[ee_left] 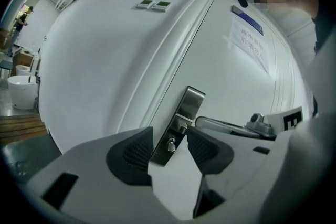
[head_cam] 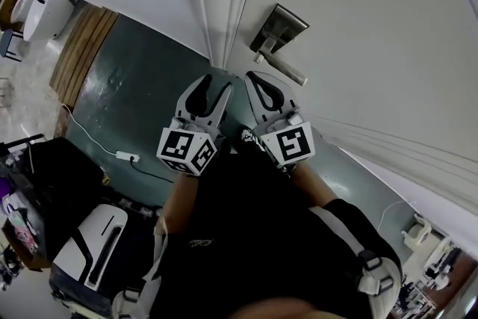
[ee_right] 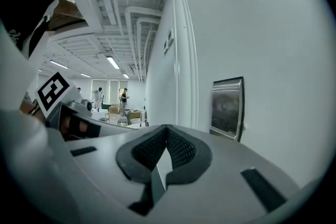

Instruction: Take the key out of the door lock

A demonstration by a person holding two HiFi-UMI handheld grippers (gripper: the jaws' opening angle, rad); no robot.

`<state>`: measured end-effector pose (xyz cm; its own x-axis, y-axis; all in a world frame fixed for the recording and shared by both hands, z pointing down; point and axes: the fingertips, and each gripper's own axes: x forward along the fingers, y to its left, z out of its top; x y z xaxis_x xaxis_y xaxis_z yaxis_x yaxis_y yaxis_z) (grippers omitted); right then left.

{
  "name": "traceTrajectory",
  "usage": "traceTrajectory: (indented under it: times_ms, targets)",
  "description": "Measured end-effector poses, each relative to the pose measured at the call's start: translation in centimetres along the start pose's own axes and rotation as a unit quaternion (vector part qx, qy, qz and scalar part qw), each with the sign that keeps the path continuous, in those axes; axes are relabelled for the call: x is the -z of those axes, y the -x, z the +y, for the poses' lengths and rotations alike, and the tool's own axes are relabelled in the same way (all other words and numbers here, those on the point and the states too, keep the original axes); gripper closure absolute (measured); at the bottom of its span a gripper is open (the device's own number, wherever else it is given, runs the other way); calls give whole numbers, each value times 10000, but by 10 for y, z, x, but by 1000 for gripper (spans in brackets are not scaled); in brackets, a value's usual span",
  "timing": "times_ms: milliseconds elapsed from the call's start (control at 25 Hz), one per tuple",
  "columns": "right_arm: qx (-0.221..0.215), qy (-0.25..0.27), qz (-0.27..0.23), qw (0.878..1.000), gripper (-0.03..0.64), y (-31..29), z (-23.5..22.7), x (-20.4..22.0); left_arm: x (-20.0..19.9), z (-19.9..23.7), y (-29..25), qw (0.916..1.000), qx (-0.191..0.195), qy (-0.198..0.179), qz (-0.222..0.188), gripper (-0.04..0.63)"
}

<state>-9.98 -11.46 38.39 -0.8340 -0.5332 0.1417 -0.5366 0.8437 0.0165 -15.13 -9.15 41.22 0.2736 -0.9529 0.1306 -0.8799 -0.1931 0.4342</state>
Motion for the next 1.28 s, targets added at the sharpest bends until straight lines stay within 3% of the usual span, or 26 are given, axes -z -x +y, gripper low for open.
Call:
traceTrajectory:
  times_ms: [320, 640, 1280]
  targets:
    - [733, -30, 189, 9971, 609, 7, -18, 7, 10, -7, -28, 9957, 803, 355, 291, 399]
    - [1373, -229, 421, 9894, 609, 18, -35, 21, 27, -10, -48, 9873, 1310, 685, 587, 399]
    - [1952, -204, 566, 9789, 609, 29, -40, 30, 66, 7, -82, 9614, 1672, 1986, 912, 399]
